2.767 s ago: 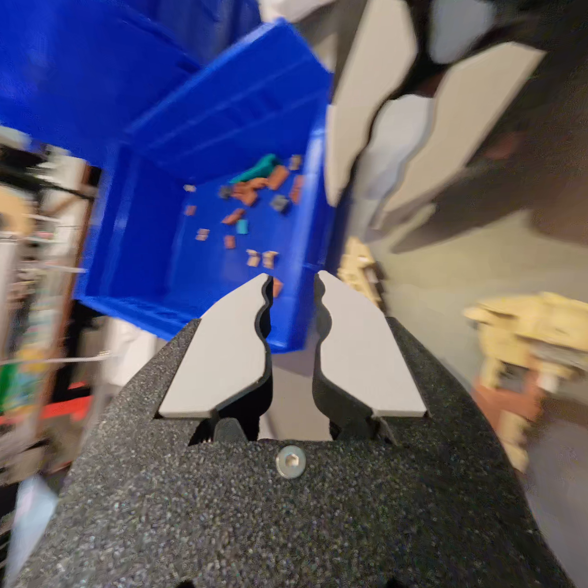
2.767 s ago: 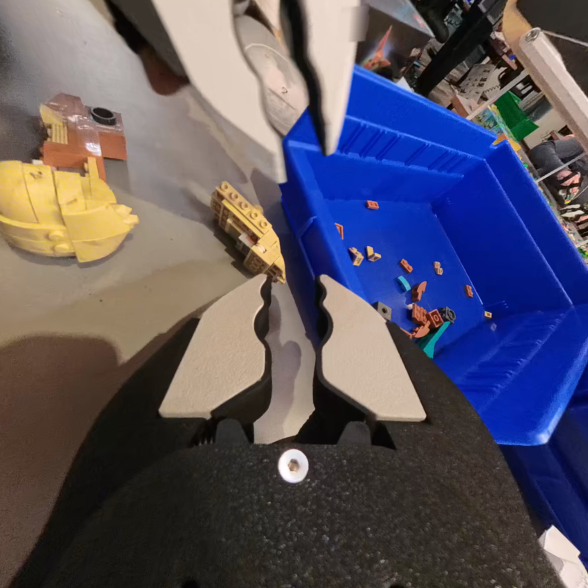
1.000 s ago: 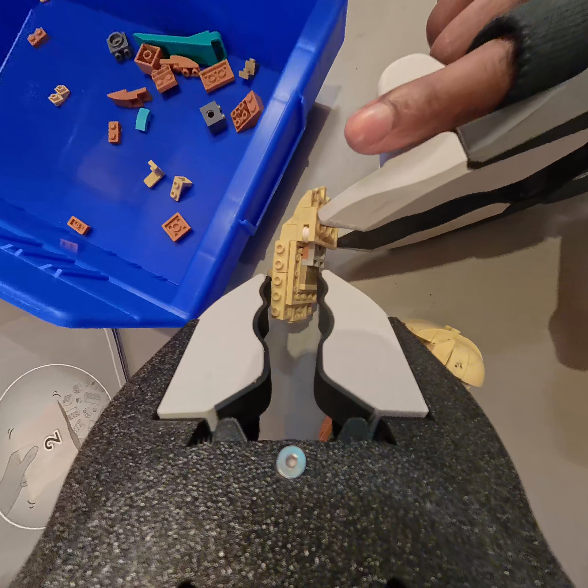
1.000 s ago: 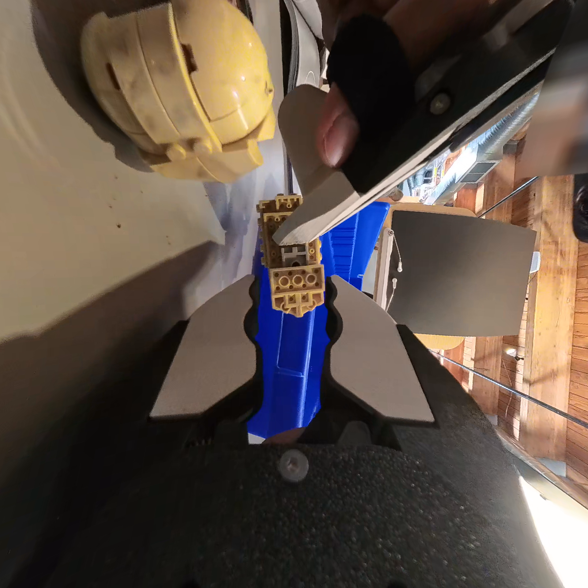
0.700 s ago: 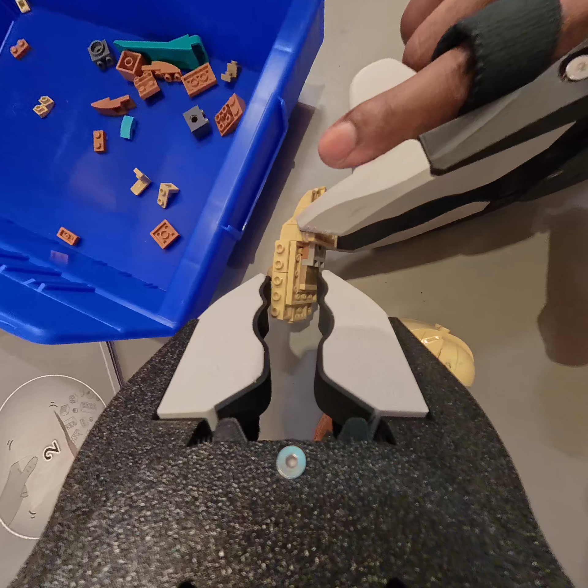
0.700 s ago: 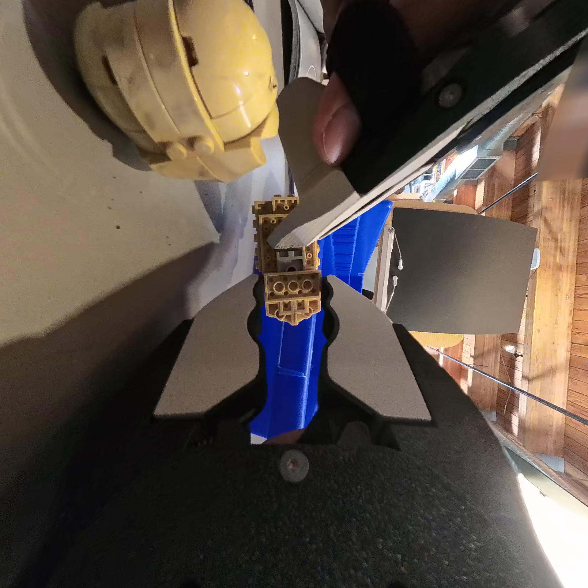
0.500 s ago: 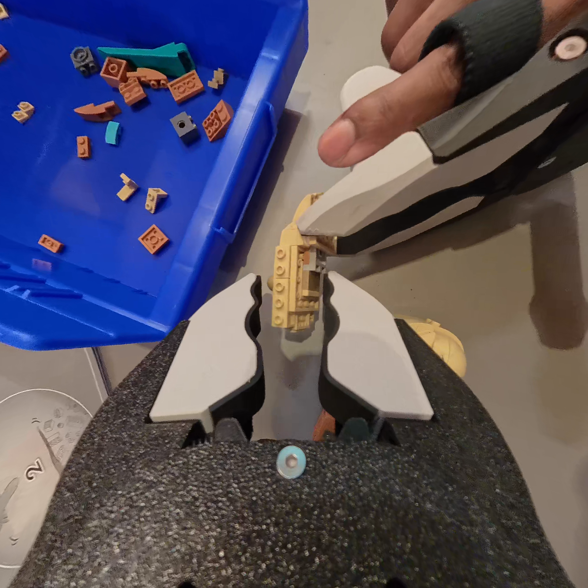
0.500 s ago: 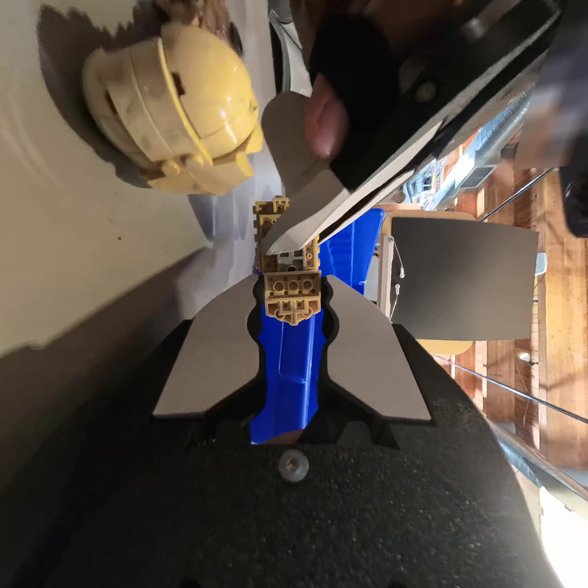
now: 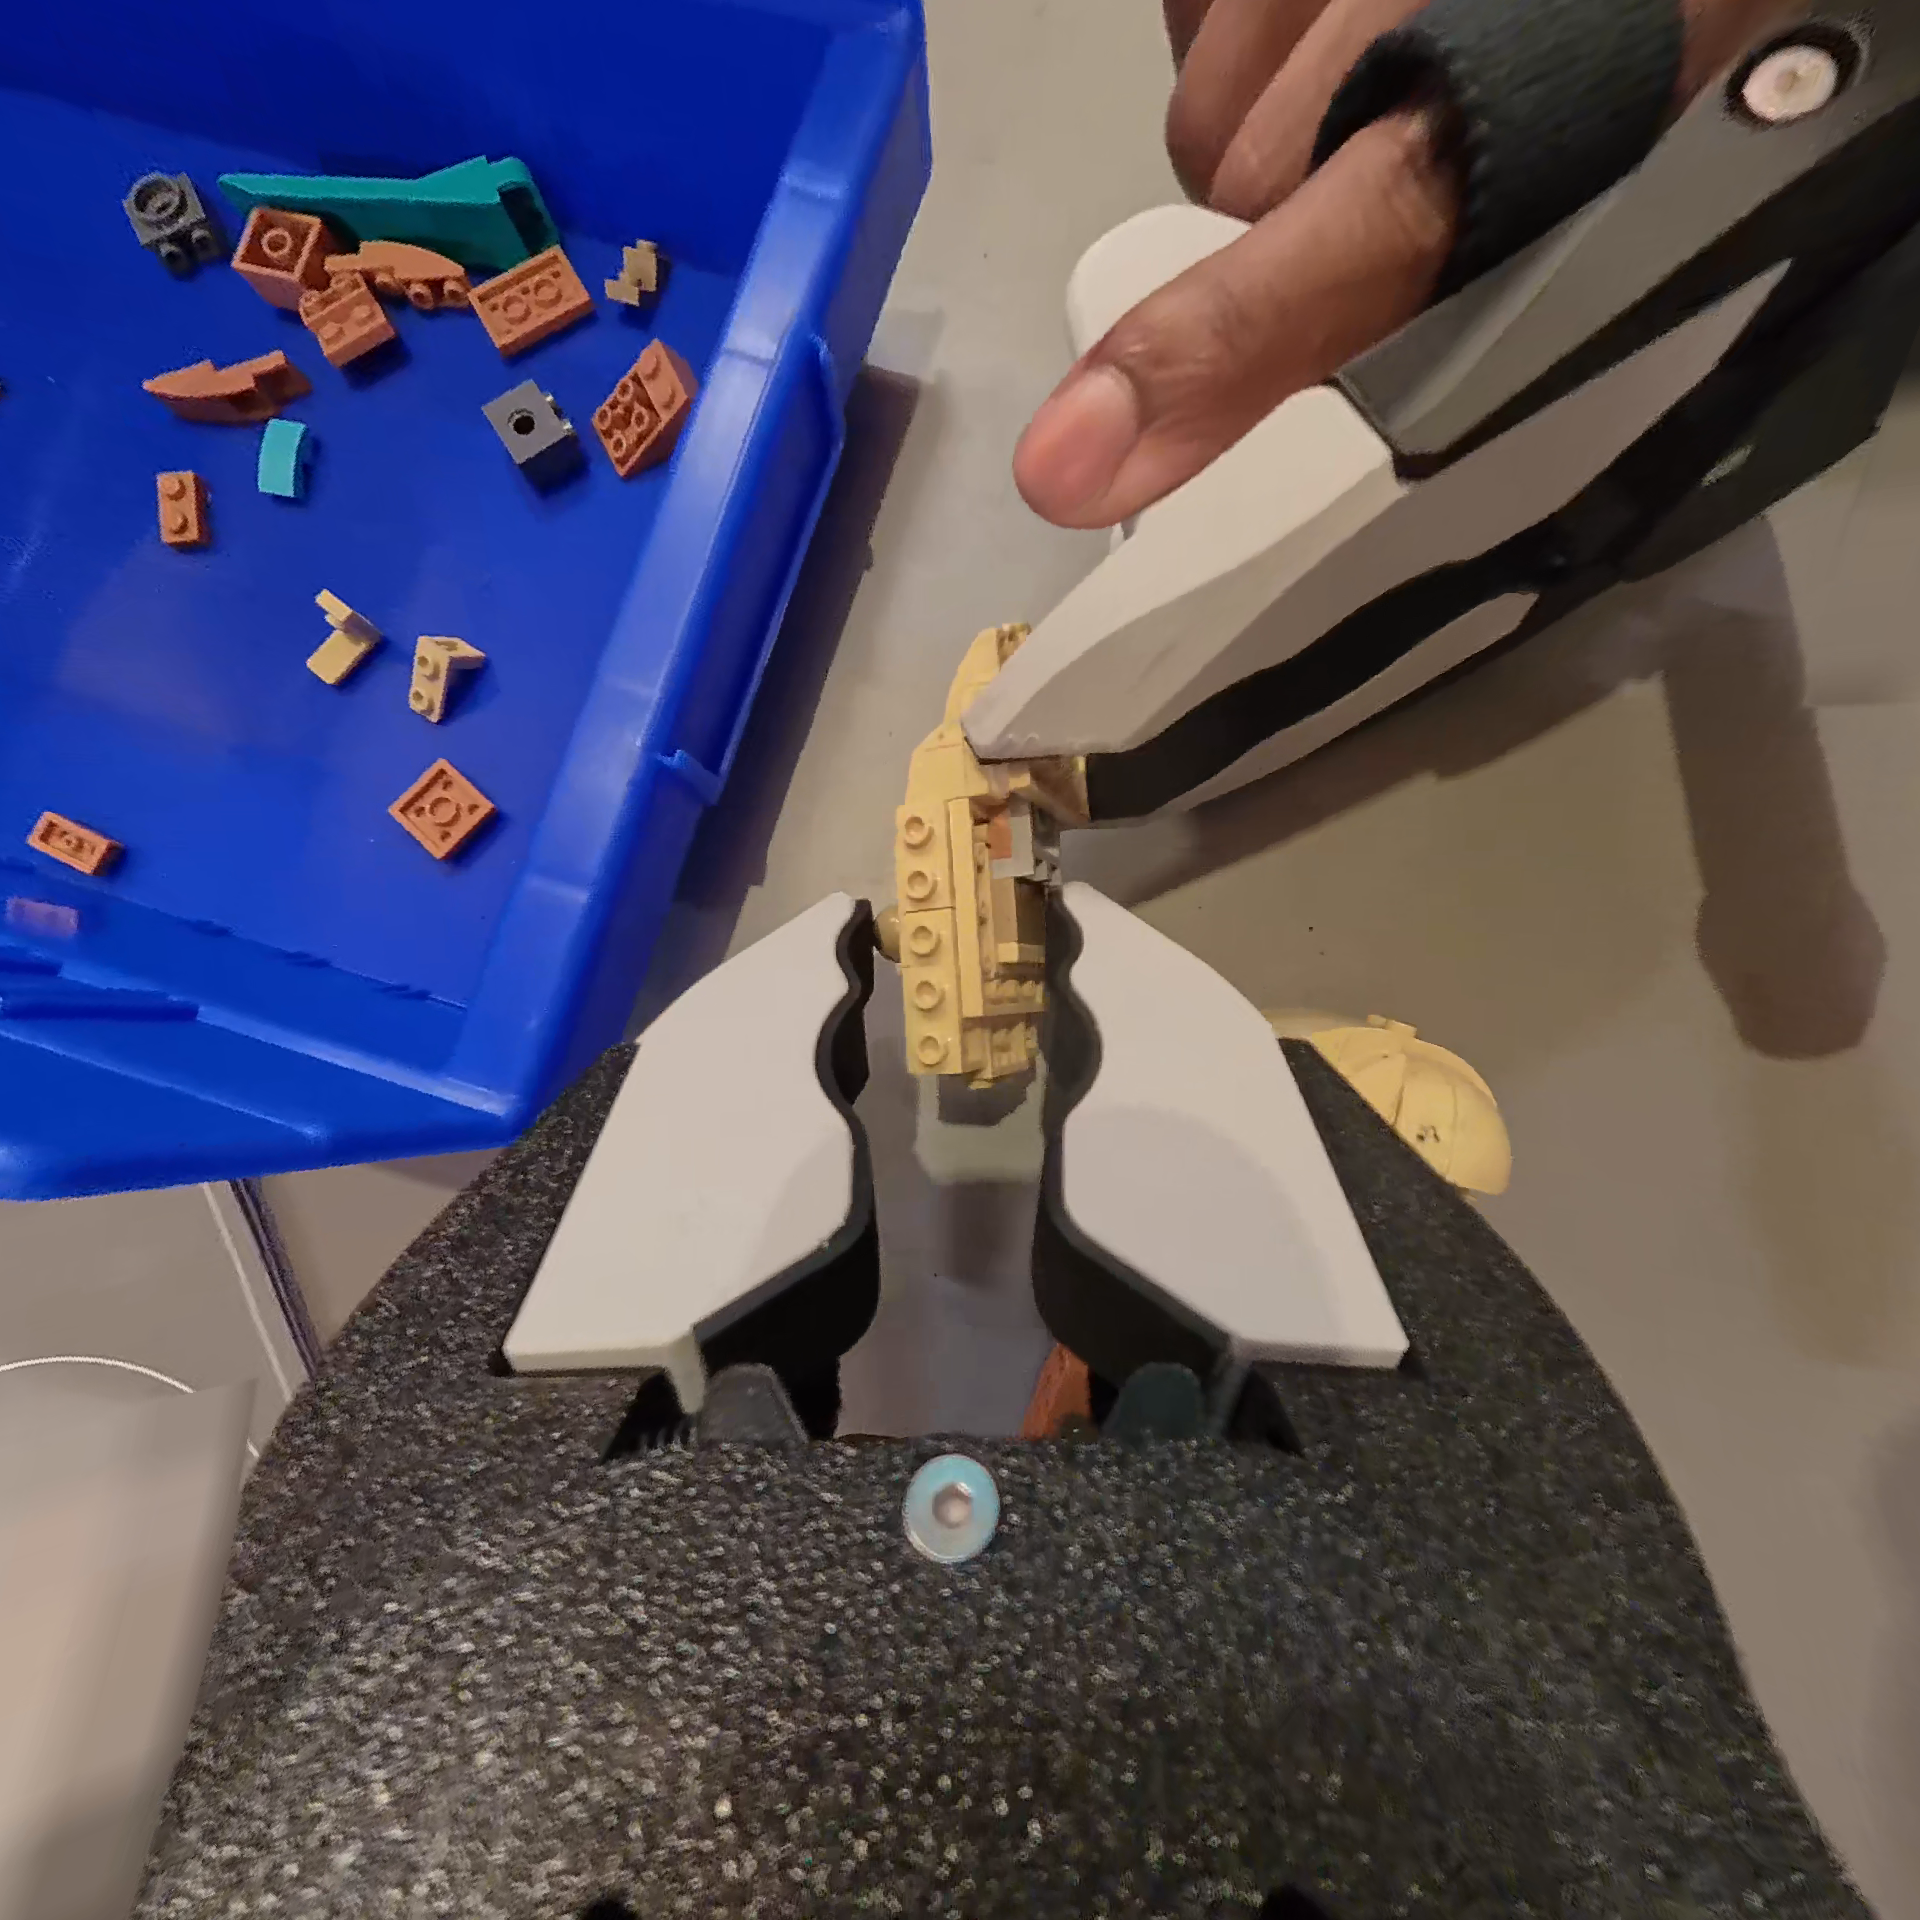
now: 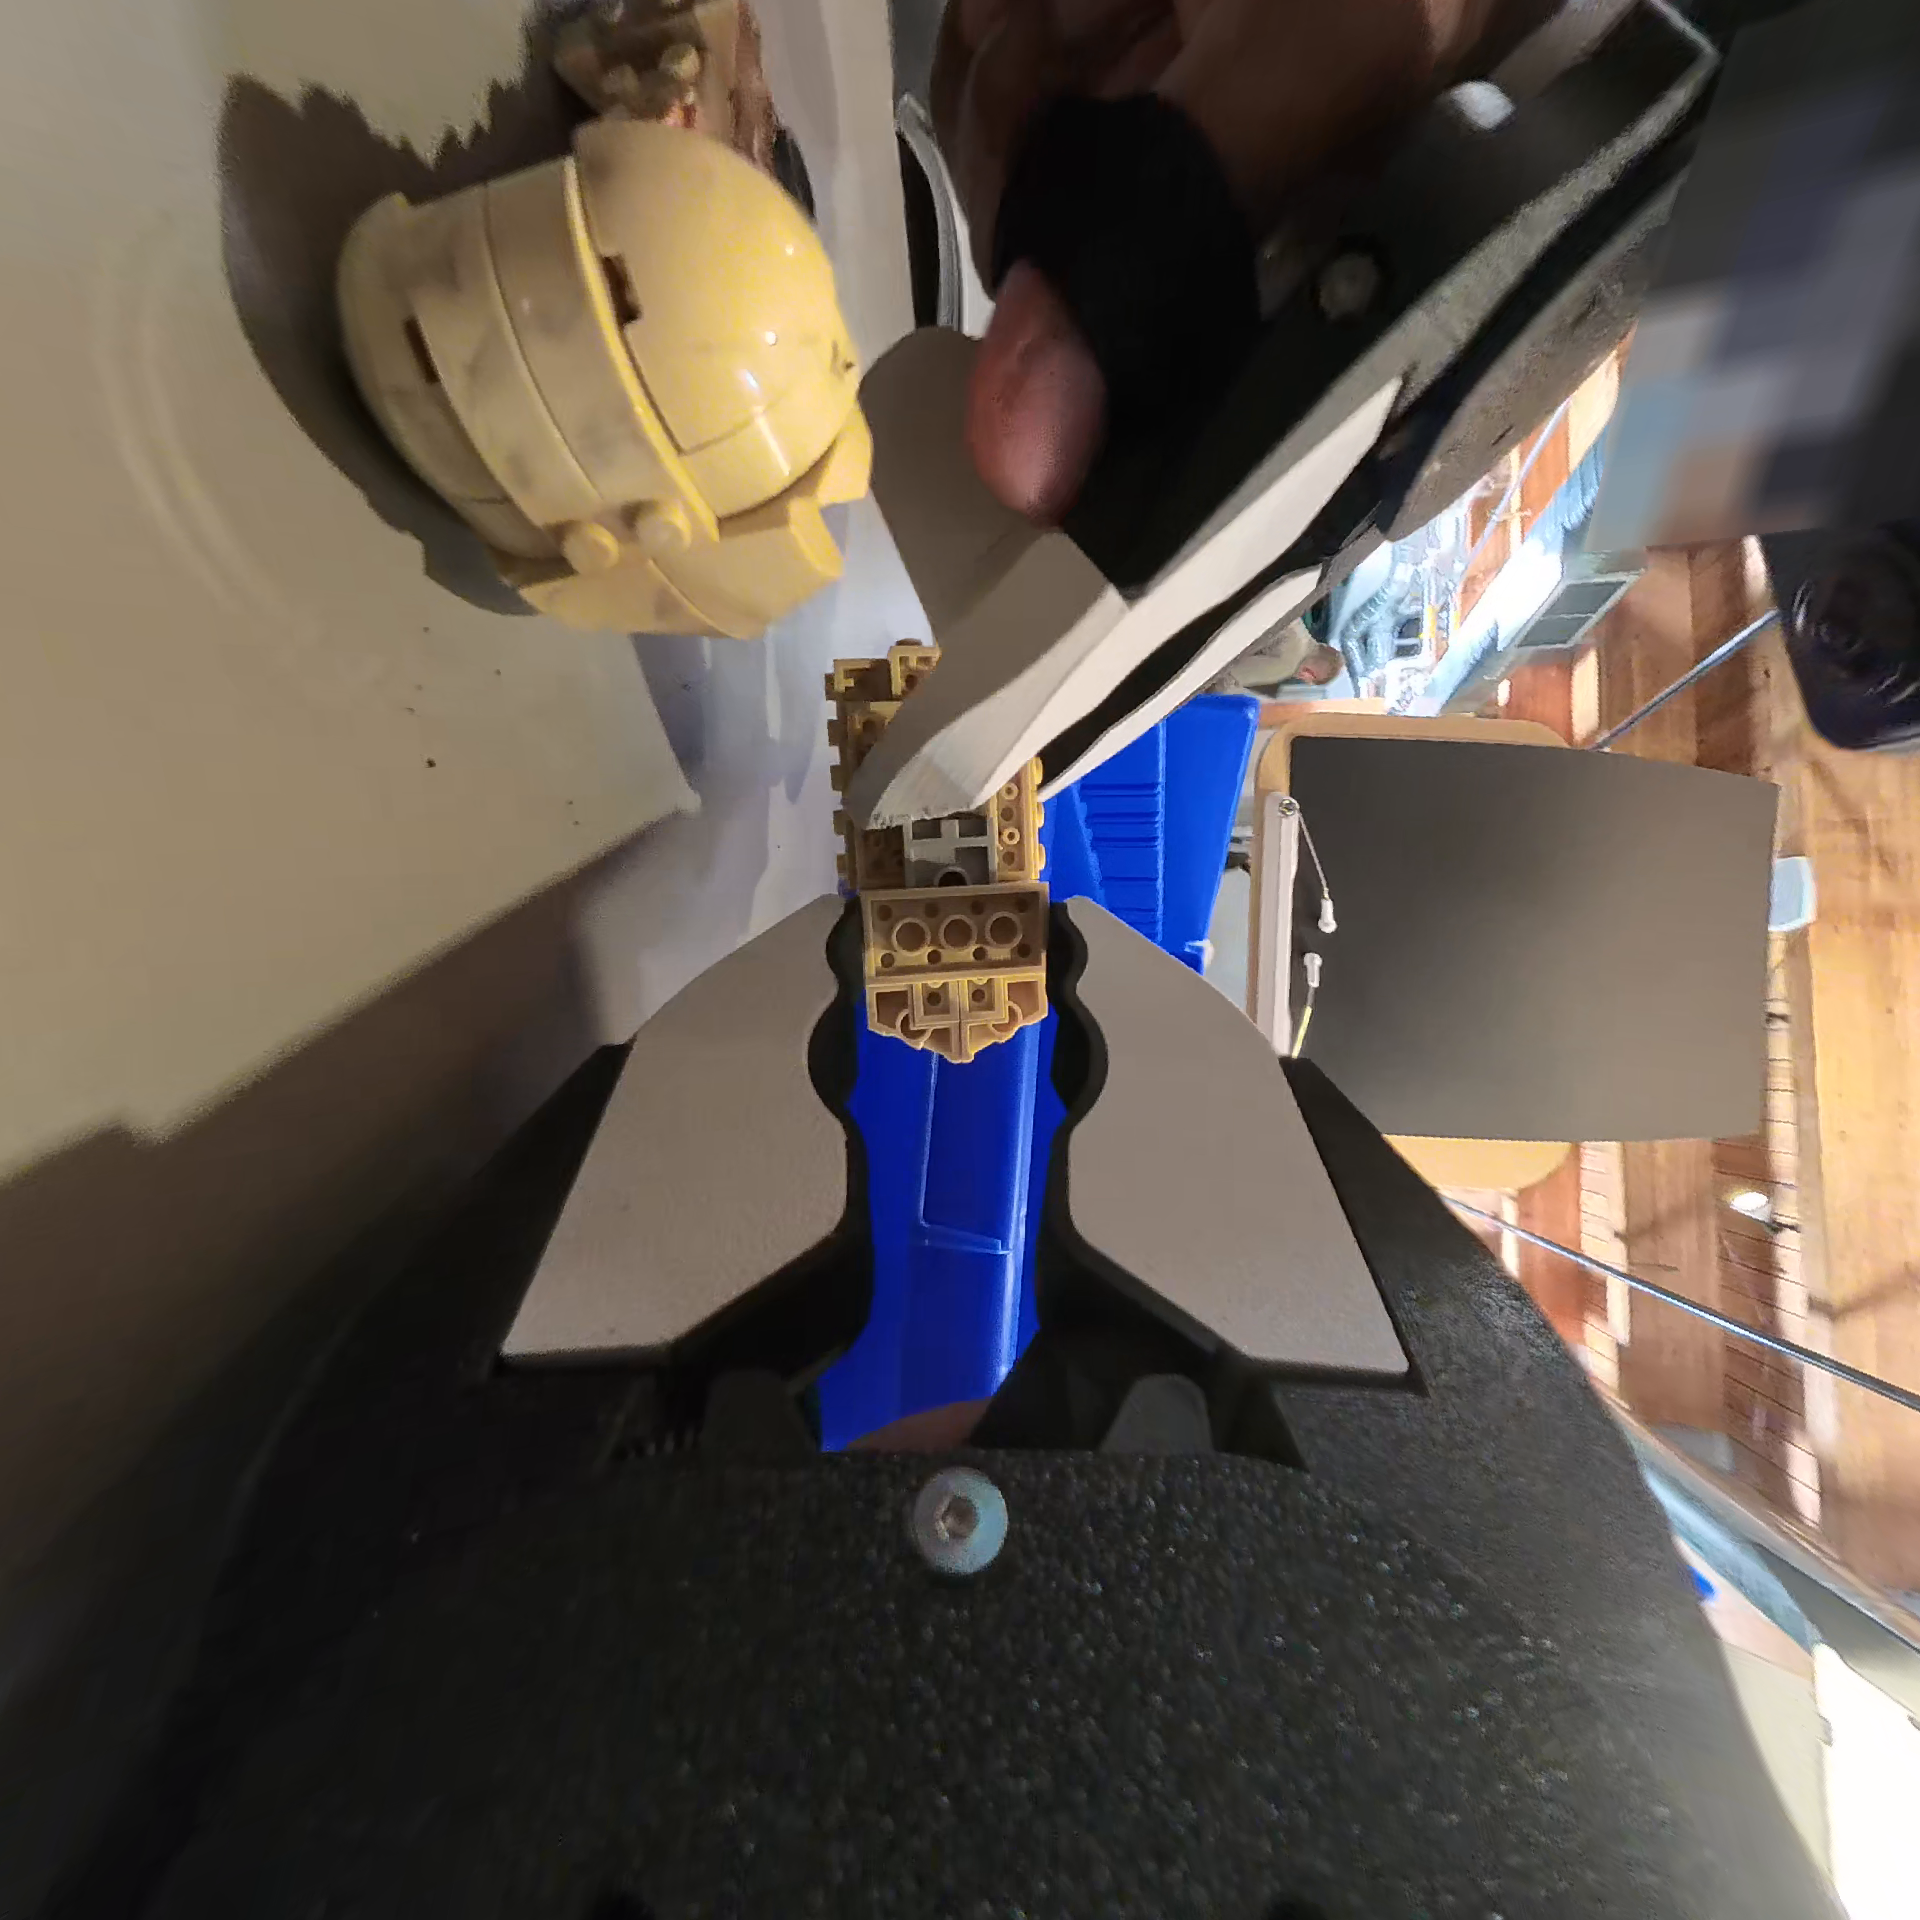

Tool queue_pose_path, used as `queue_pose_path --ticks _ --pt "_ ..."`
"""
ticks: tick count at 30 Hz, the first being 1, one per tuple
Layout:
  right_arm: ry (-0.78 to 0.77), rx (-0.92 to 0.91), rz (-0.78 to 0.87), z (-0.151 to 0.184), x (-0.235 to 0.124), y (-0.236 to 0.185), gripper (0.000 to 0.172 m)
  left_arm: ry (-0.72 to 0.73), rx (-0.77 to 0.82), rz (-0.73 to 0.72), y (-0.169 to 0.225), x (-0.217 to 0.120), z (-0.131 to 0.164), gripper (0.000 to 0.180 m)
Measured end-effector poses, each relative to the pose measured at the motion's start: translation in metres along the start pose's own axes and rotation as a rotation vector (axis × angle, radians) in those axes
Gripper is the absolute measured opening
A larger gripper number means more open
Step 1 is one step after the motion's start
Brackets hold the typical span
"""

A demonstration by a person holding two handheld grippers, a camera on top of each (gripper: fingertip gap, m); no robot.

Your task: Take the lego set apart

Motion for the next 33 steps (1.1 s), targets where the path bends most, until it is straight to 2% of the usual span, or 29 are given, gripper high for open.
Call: queue_pose_path --ticks 8,19,33 --pt "0.035 0.08 -0.041 0.002 -0.004 0.004 0.033 0.006 0.059 -0.002 0.002 0.0 -0.004 0.031" --pt "0.039 0.126 -0.117 0.004 -0.006 -0.003 0.033 -0.06 0.092 -0.032 0.003 0.008 0.0 0.03" --pt "0.003 0.324 -0.283 0.008 -0.007 -0.013 0.033 -0.131 0.111 -0.047 0.003 0.019 0.005 0.029"
Point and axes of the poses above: each gripper's, where its closed fingertips meet, x out along the fingers, z out of its underside, y = z × x across the jaws, the point moved 3 cm from there along -x, back along the fingers, and after that the axes turned 12 degrees about z, right-handed, at the moved point
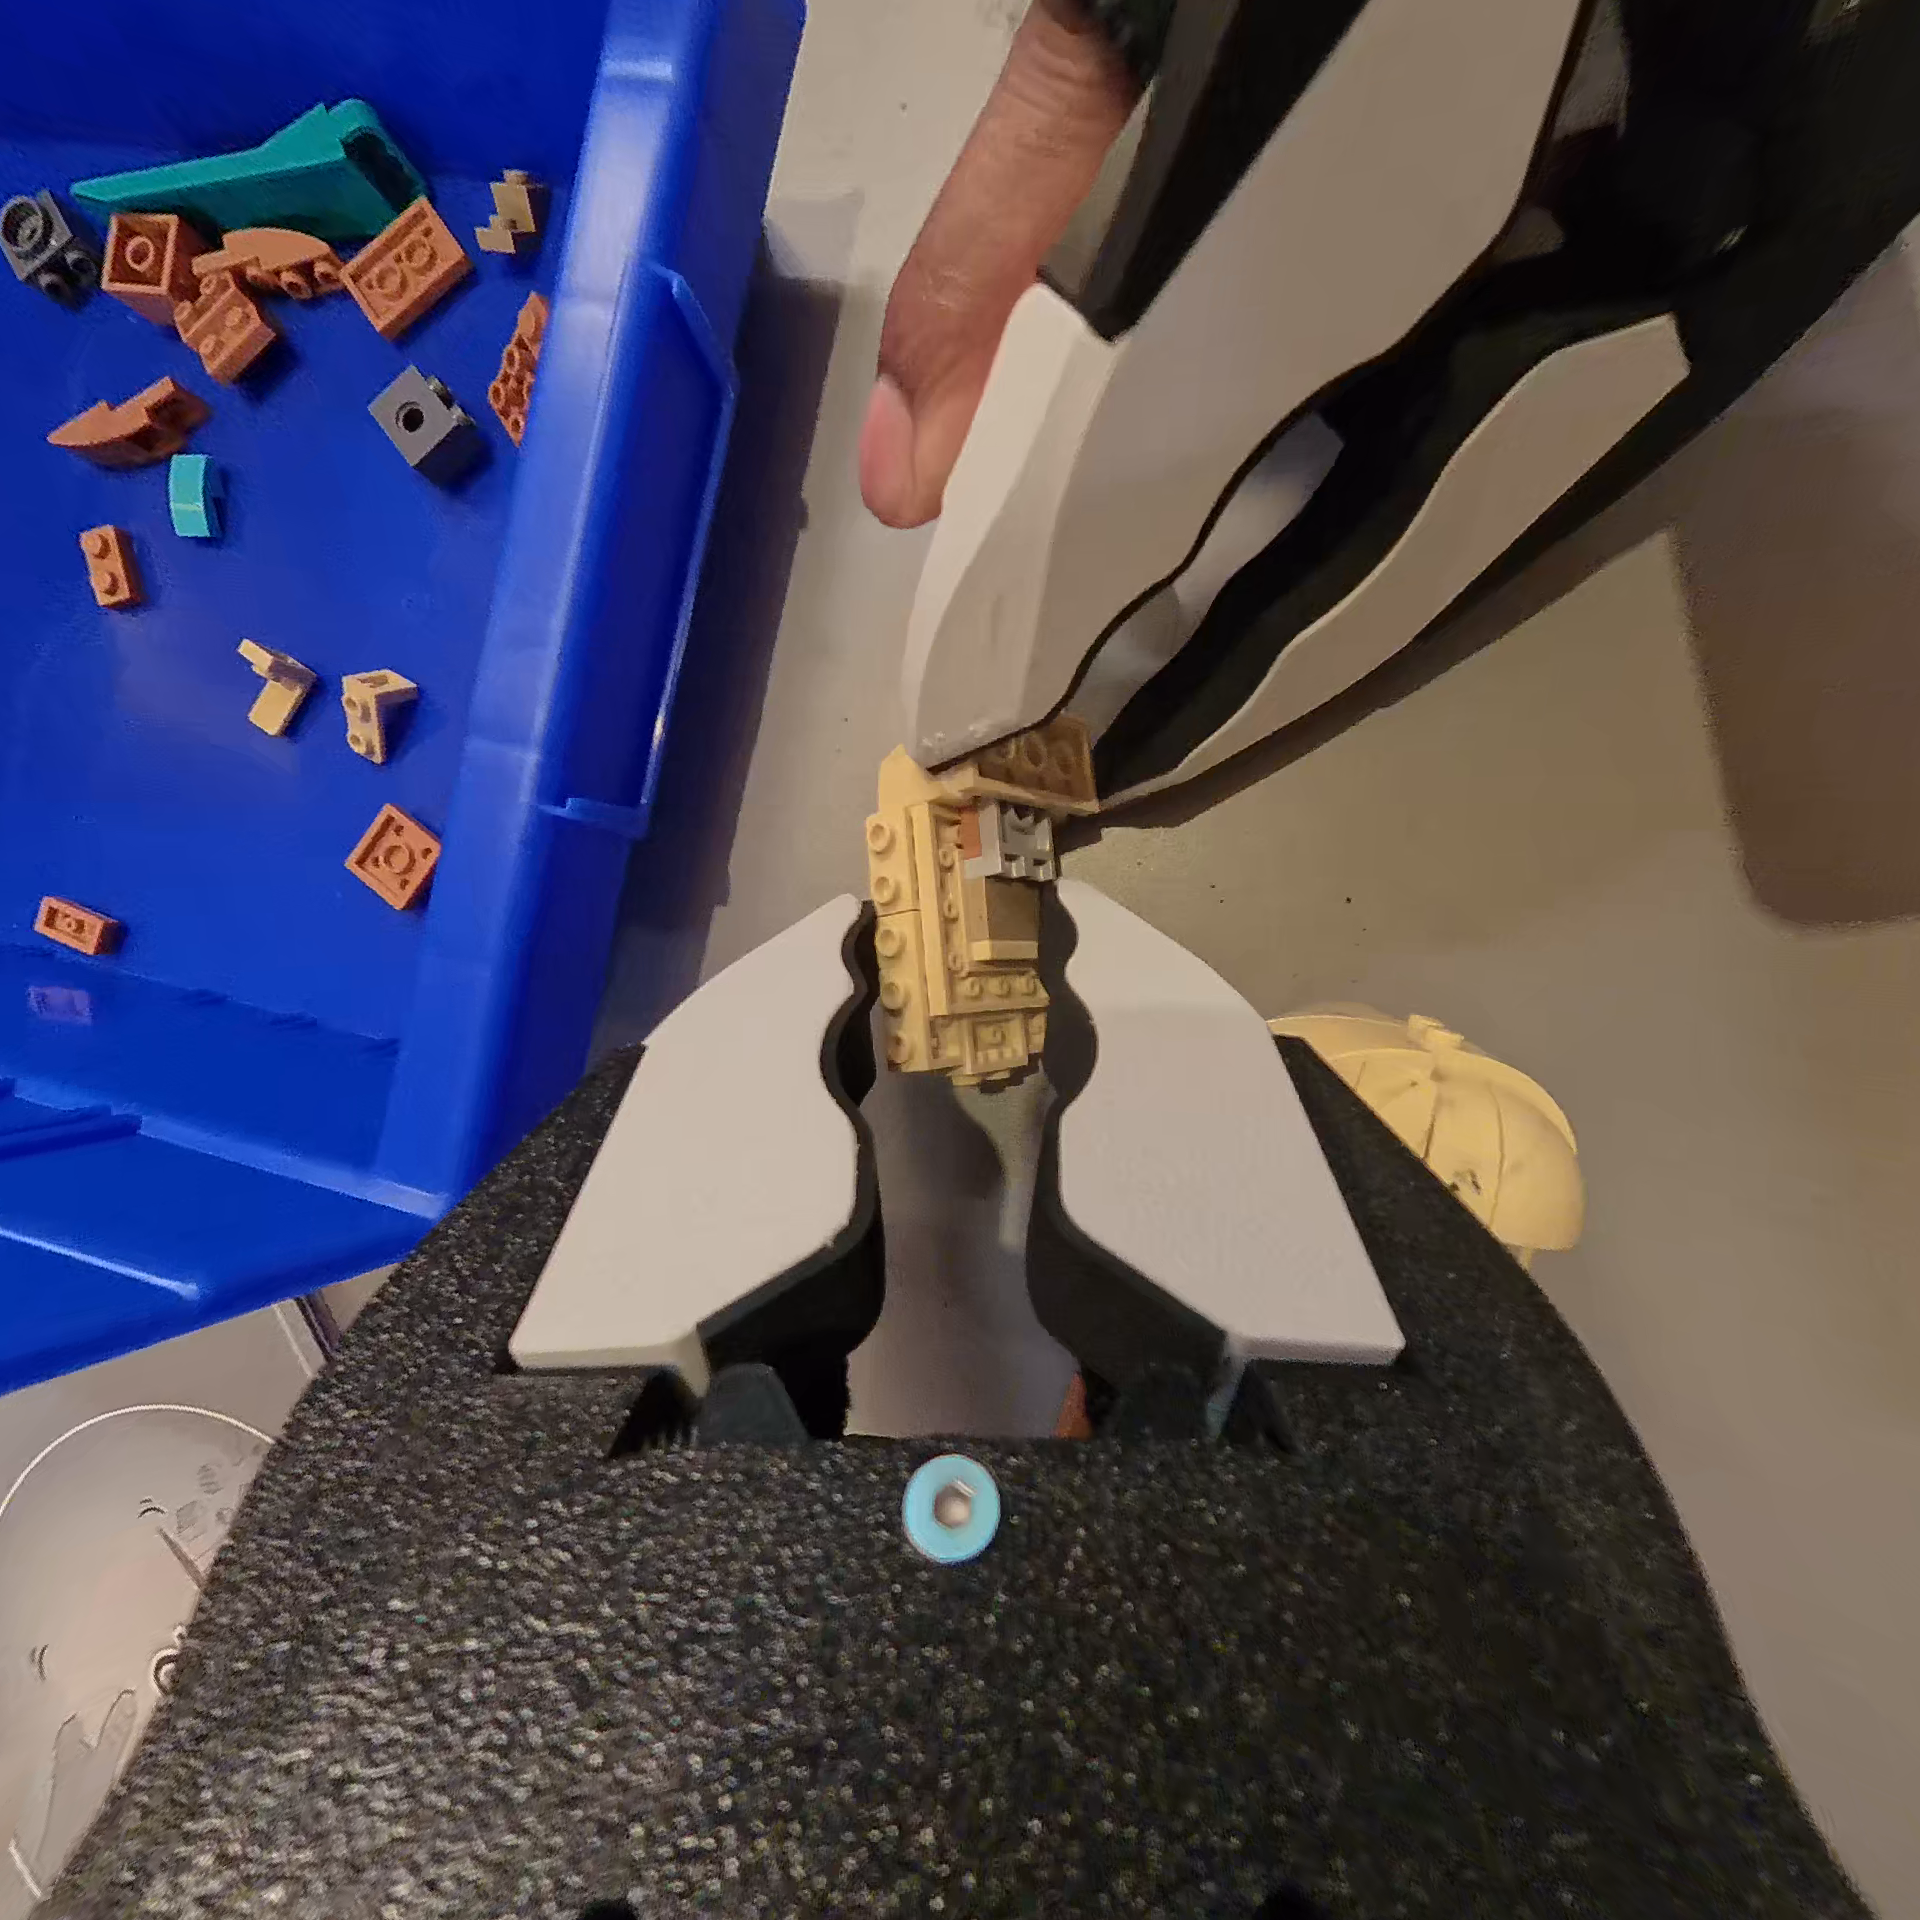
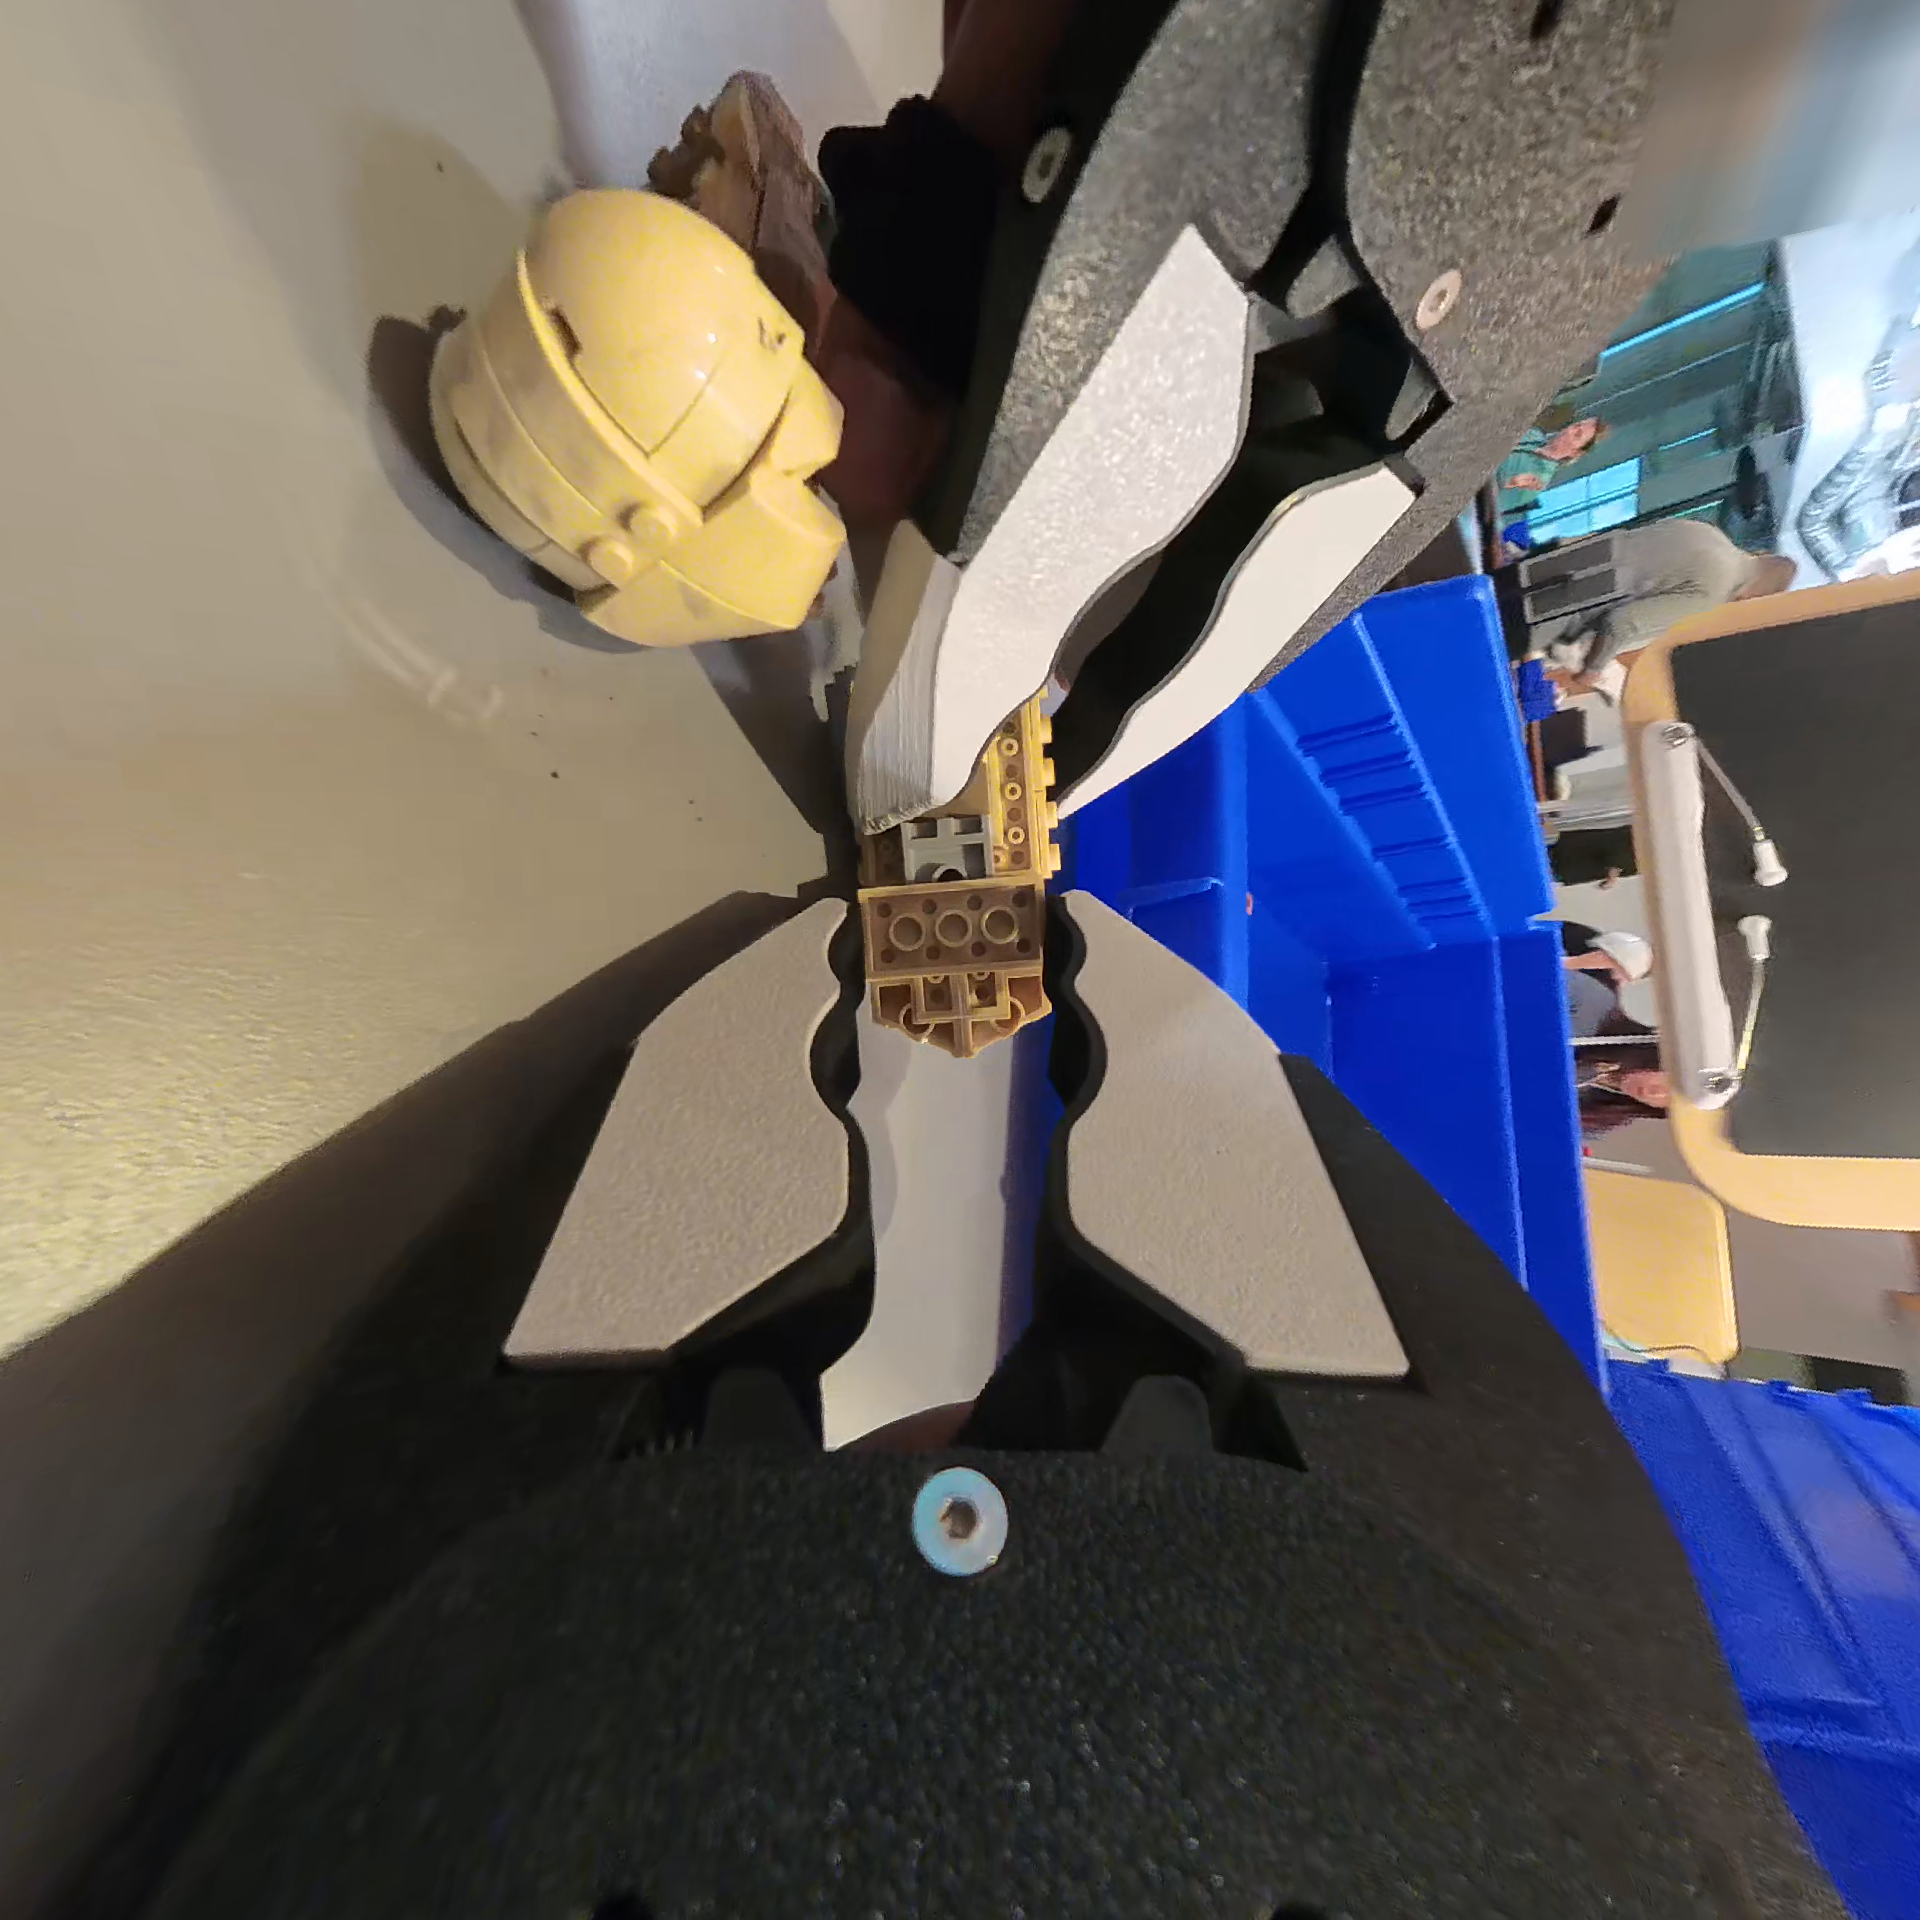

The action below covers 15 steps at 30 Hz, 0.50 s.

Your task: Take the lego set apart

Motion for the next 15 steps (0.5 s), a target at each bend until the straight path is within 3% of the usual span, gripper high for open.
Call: queue_pose_path --ticks 15 --pt "0.008 0.059 -0.038 -0.0021 -0.003 0.001 0.032 -0.045 0.069 -0.018 0.0007 -0.0029 0.0 0.029"
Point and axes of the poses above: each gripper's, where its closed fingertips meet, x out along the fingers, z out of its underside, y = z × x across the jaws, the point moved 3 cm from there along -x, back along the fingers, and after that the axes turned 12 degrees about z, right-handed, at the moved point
